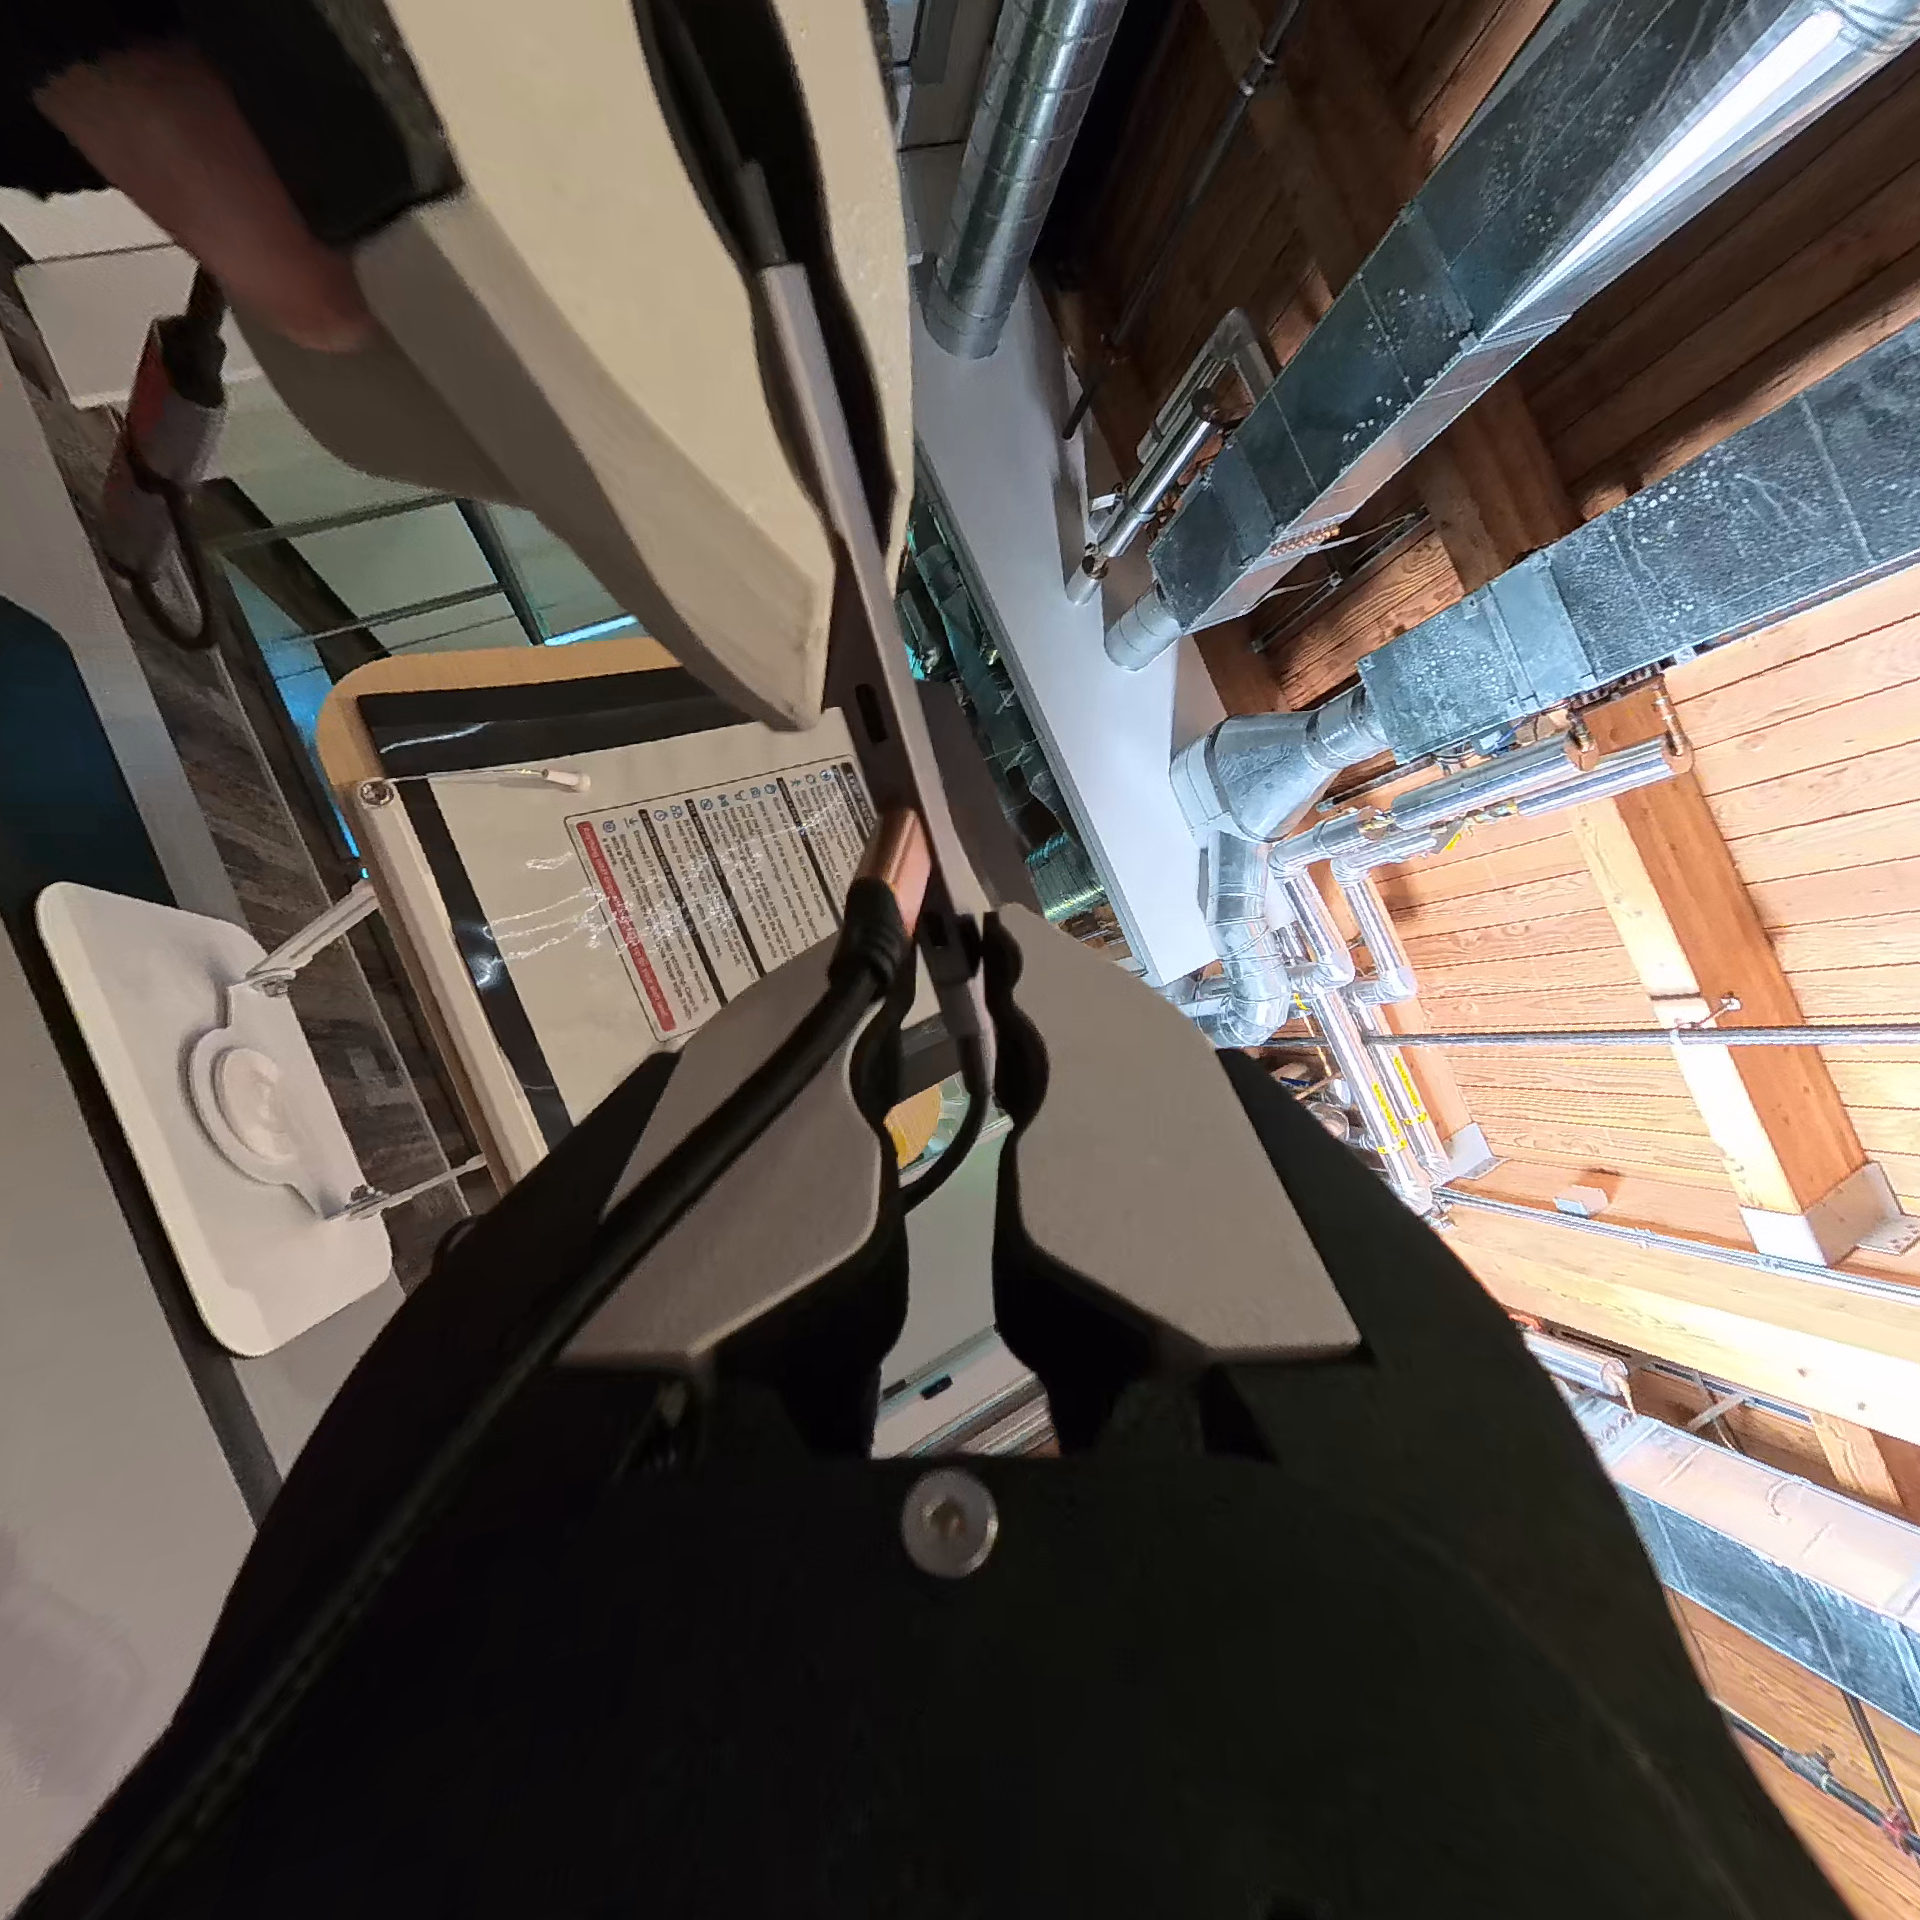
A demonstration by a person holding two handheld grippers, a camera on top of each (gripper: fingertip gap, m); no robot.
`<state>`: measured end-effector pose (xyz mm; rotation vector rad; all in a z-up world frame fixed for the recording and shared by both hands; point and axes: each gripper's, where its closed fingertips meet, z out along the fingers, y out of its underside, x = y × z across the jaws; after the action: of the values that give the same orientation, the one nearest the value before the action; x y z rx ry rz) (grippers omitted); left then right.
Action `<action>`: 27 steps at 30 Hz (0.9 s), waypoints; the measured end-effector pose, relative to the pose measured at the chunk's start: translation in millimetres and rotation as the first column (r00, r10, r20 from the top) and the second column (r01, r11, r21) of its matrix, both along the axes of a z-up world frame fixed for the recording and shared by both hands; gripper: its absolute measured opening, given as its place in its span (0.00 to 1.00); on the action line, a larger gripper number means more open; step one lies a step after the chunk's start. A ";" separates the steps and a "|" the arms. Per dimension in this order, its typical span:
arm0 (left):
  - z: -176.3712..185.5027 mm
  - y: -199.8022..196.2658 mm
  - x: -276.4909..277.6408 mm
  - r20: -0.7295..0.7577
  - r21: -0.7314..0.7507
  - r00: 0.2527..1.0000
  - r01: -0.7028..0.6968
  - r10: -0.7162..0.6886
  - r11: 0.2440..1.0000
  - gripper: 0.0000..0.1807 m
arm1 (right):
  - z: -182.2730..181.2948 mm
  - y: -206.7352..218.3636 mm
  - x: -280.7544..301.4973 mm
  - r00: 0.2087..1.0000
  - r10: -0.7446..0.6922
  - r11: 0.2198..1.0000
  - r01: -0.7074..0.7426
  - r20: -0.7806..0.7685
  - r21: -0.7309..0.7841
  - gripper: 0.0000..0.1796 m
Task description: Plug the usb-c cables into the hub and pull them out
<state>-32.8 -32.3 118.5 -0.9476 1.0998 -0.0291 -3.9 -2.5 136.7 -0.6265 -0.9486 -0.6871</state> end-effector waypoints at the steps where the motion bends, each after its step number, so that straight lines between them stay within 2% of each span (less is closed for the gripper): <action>1: 1.0 -0.8 -0.5 0.003 0.005 1.000 0.002 -0.002 1.000 0.13 | 1.1 -1.1 -0.2 1.000 0.006 1.000 -0.006 -0.007 0.005 0.07; 7: 10.5 -8.0 -4.8 0.003 0.103 1.000 -0.018 0.018 0.995 0.13 | 13.5 -13.8 0.2 0.995 0.064 0.996 -0.059 -0.072 0.066 0.12; 12: 21.3 -11.0 -13.8 0.007 0.195 0.997 -0.081 0.081 0.978 0.13 | 19.4 -24.3 3.1 0.984 0.129 0.985 -0.113 -0.120 0.129 0.12; 17: 35.9 -17.0 -22.6 0.084 0.207 0.993 -0.095 0.079 0.974 0.13 | 14.1 -29.4 -7.6 0.942 0.276 0.961 -0.269 -0.192 0.063 0.12; 20: 40.6 -20.6 -23.9 0.107 0.211 0.991 -0.099 0.078 0.972 0.13 | 3.6 -36.9 -28.6 0.868 0.435 0.887 -0.459 -0.240 -0.048 0.12; 22: 43.5 -21.6 -25.8 0.122 0.219 0.989 -0.111 0.086 0.969 0.13 | 1.3 -34.8 -34.7 0.806 0.483 0.828 -0.547 -0.342 -0.121 0.13; 27: 47.3 -19.8 -31.7 0.149 0.219 0.984 -0.131 0.100 0.967 0.13 | 18.4 -44.2 -30.2 0.530 0.570 0.614 -0.782 -0.628 -0.103 0.13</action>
<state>-64.6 -52.1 165.8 -0.7892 0.8979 0.1244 -34.1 -46.7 155.1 -0.6546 -0.6938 0.4281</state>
